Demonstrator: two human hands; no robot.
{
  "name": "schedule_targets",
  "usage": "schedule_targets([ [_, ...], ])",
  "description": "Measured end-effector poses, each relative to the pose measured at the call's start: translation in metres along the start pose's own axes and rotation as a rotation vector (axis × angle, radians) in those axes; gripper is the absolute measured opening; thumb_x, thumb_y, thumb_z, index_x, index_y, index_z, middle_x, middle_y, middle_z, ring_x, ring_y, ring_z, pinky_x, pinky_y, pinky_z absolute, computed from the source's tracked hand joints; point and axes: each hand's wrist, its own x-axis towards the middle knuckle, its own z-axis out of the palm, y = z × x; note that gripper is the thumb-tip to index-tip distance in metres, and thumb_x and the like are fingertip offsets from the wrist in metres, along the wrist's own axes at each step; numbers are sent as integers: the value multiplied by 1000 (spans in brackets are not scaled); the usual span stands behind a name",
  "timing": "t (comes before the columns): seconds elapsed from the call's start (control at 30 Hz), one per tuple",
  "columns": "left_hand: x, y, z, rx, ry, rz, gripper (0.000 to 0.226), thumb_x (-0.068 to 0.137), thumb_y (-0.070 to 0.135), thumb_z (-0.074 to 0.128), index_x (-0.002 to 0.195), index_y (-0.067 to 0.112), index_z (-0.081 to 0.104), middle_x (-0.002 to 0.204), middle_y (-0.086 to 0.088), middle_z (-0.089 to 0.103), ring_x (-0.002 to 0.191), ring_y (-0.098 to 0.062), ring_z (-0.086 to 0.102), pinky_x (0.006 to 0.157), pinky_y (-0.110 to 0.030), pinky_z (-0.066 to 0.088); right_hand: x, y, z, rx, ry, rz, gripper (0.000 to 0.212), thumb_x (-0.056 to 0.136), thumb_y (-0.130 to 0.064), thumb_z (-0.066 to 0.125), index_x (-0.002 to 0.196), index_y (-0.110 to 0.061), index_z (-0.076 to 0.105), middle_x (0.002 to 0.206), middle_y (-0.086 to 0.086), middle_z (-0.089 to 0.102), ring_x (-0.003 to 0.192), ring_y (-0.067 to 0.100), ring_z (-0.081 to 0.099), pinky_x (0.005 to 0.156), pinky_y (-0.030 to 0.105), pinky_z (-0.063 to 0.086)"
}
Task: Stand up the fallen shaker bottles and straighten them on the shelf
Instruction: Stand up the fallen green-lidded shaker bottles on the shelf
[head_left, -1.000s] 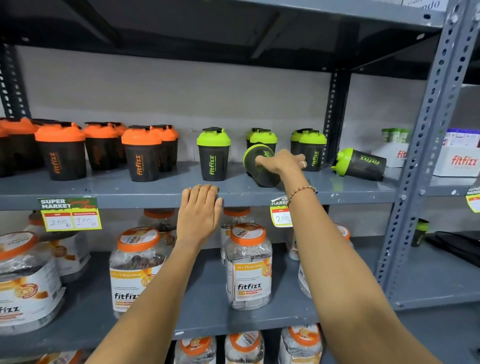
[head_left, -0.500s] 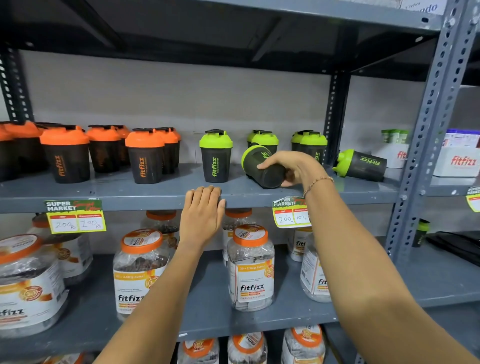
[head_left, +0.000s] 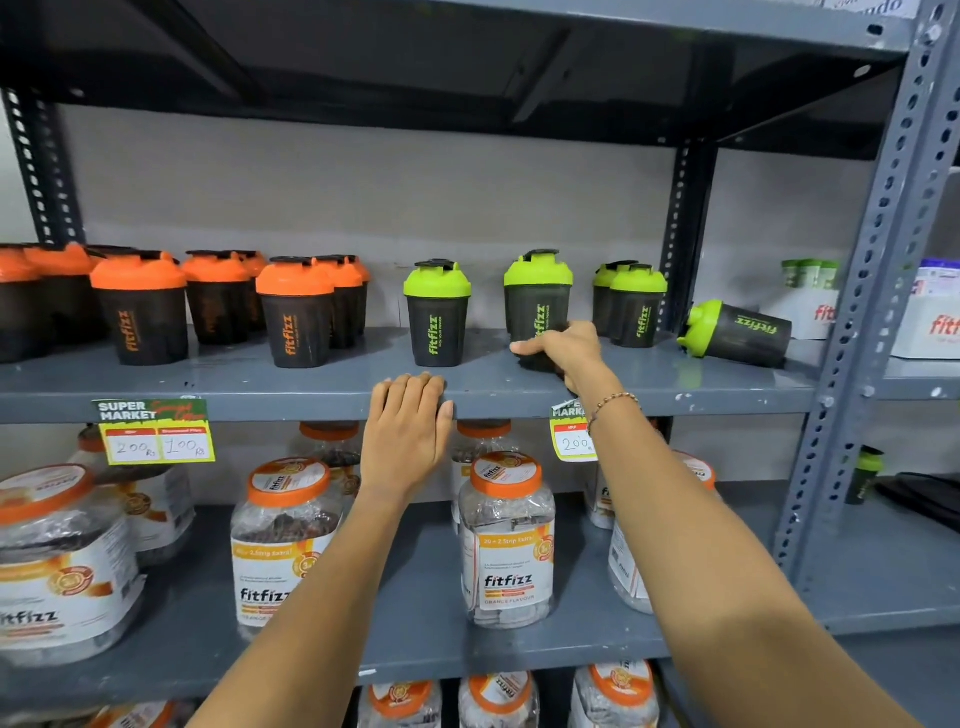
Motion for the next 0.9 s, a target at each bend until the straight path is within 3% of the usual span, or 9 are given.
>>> schedule_targets([
  [0.2,0,1,3,4,-19,-29,36,96,32,38,111,10,61,110,-8,64,100,-27,58,99,-38,32,15,5,9,-243,15,-22,62,55,-16,92,106,1,61,114,15,66,110,30,61,91,38,54],
  [0.37,-2,5,3,-14,-11,-70,36,95,30,38,112,9,62,110,-9,64,104,-28,58,109,-43,28,16,4,10,-353,-2,-35,75,55,-27,93,115,-1,56,120,14,62,116,30,57,94,38,52],
  [0.53,-2,19,-3,-84,-31,-195,37,95,29,34,110,10,62,111,-7,63,112,-27,56,116,-46,19,12,3,5,-408,-29,-38,72,58,-33,91,113,0,57,119,14,64,114,30,59,86,35,50],
  [0.67,-1,28,-7,-165,-25,-264,37,95,28,34,113,12,62,118,-5,62,122,-26,50,119,-44,14,11,3,-4,-378,-78,-51,69,62,-29,90,115,1,57,120,15,65,114,31,60,93,38,52],
  [0.8,1,49,-8,-235,-54,-198,42,96,34,31,117,12,60,122,-4,61,126,-25,49,120,-40,9,11,5,-33,-332,-12,-110,67,71,-18,84,126,0,52,128,15,61,119,28,58,89,29,45],
  [0.9,6,81,-6,-307,-75,-143,47,95,39,31,120,12,60,122,-2,62,124,-22,51,120,-35,6,16,4,-79,-317,71,-227,57,74,-10,81,126,-3,57,124,12,65,118,25,59,102,32,46],
])
